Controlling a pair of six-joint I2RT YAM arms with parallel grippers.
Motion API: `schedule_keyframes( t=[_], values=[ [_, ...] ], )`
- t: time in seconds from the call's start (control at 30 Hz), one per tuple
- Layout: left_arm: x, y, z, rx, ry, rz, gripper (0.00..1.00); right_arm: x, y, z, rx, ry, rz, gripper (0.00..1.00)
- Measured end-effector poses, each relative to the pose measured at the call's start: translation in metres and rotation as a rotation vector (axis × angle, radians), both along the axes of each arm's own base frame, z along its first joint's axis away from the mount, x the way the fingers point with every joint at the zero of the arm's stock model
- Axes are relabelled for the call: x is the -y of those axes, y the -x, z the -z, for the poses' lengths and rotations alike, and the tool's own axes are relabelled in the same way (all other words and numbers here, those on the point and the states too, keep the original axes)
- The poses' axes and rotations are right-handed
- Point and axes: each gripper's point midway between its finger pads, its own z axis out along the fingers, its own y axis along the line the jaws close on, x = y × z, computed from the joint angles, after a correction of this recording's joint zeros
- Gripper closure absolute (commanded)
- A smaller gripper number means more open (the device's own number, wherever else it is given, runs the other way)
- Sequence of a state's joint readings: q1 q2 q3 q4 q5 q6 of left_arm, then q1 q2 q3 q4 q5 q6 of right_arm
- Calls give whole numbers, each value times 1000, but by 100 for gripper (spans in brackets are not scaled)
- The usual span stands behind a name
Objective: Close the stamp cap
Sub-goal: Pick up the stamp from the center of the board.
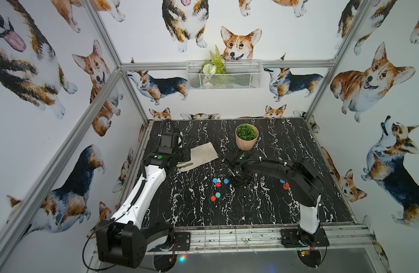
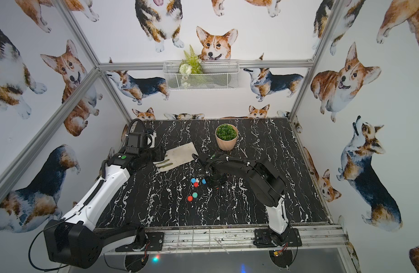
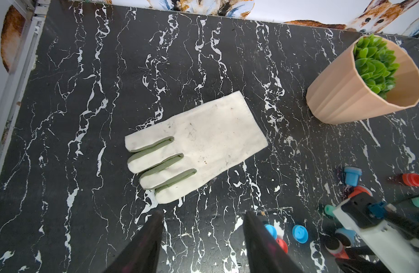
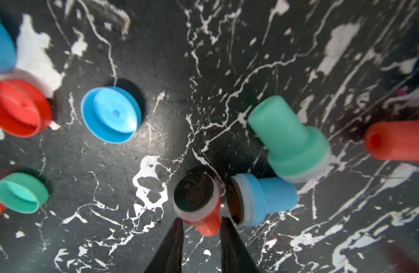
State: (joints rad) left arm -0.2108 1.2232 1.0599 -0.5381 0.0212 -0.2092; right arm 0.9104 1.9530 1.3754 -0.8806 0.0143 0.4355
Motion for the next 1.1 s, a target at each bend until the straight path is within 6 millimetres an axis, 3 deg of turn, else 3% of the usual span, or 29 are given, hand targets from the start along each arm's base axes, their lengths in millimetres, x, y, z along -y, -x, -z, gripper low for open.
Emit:
schedule_keyframes(
  t=[0.73, 1.1],
  values=[
    [0, -1, 2, -5, -1, 0, 42, -3, 1, 11, 18, -4, -5, 80],
    [7, 1, 3, -13, 17, 27, 42, 2, 0, -19, 105, -72, -91, 88]
  ],
)
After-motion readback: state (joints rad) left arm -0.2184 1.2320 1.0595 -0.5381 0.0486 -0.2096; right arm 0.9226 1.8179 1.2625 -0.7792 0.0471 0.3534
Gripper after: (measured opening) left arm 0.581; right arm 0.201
